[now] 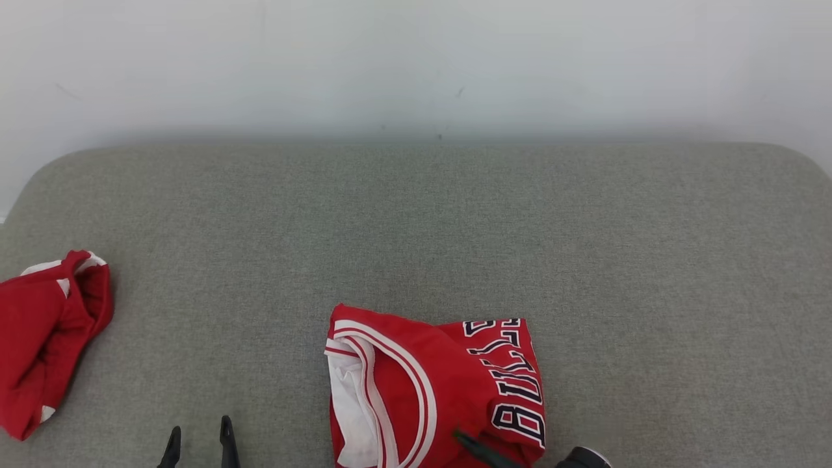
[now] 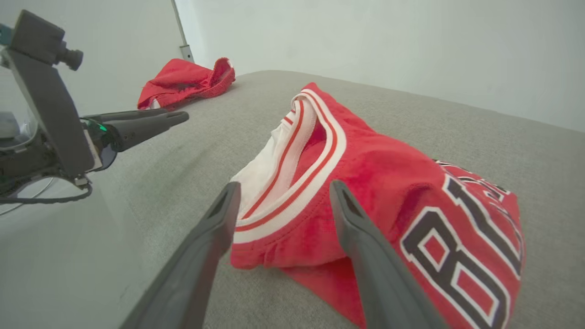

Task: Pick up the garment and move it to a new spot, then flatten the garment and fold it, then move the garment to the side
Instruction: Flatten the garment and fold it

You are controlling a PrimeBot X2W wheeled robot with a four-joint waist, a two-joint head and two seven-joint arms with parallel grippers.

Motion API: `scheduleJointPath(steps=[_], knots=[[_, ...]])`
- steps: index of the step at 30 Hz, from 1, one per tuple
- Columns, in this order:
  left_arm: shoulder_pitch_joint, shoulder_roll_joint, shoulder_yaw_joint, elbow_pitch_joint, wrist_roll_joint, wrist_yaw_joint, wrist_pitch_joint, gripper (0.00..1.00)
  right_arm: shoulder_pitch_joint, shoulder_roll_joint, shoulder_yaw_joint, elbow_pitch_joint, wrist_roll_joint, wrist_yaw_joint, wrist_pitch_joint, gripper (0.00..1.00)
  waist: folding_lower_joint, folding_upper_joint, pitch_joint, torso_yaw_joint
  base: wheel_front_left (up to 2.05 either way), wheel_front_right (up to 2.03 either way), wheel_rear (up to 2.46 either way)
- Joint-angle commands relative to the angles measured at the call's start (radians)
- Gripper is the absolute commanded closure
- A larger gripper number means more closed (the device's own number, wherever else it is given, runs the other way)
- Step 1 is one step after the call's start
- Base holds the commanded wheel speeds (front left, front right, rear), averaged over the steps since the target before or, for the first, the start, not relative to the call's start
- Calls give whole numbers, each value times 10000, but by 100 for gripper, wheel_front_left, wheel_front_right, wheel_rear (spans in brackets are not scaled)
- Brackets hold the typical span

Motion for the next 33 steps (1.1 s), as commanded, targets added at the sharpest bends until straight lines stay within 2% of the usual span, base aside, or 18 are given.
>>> scheduleJointPath(steps=[1, 4, 10, 18, 20, 21, 22, 24, 26, 27, 28, 33], knots=[[-48, -1, -27, 41, 1, 38, -30, 0, -256, -122, 305, 190, 99, -28, -2, 0, 0, 0, 45, 68, 0, 0, 0], [-150, -1, -105, 78, -33, 35, -30, 0, -733, -272, 1062, 893, 255, -28, 11, 0, 0, 0, 105, 215, 0, 0, 0], [-217, -2, -186, 61, -93, 60, -30, 0, -1723, 22, 1808, 2314, 305, -28, 203, 0, 0, 0, 257, 555, 0, 0, 0], [-273, -2, -192, 94, -155, 65, -30, 0, -2304, 279, 2178, 3315, 348, -28, 383, 0, 0, 0, 399, 757, 0, 0, 0], [-288, -2, -193, 90, -169, 89, -30, 0, -2373, 350, 2112, 3514, 320, -28, 380, 17, 0, 0, 420, 770, 0, 0, 0], [-287, -2, -196, 82, -180, 101, -30, 0, -2422, 343, 2078, 3638, 274, -28, 422, 41, 0, 0, 438, 770, 0, 0, 0], [-281, -1, -195, 72, -188, 107, -30, 0, -2464, 354, 2022, 3745, 243, -29, 443, 59, 0, 0, 452, 765, 0, 0, 0], [-264, -4, -195, 68, -193, 124, -30, 0, -2540, 402, 1945, 3945, 199, -29, 500, 78, 0, 0, 472, 745, 0, 0, 0], [-272, -2, -184, 65, -206, 126, -30, 0, -2571, 470, 1897, 4088, 142, -29, 501, 85, 0, 0, 492, 714, 0, 0, 0], [-290, -2, -177, 72, -212, 119, -30, 0, -2584, 481, 1877, 4156, 127, -29, 504, 95, 0, 0, 503, 699, 0, 0, 0], [-305, -2, -176, 78, -218, 112, -30, 0, -2606, 492, 1853, 4215, 144, -29, 497, 100, 0, 0, 512, 685, 0, 0, 0], [-411, -2, -236, 83, -238, 102, -30, 0, -2750, 665, 1735, 3968, 372, -29, 192, 100, 0, 0, 559, 643, 0, 0, 0]])
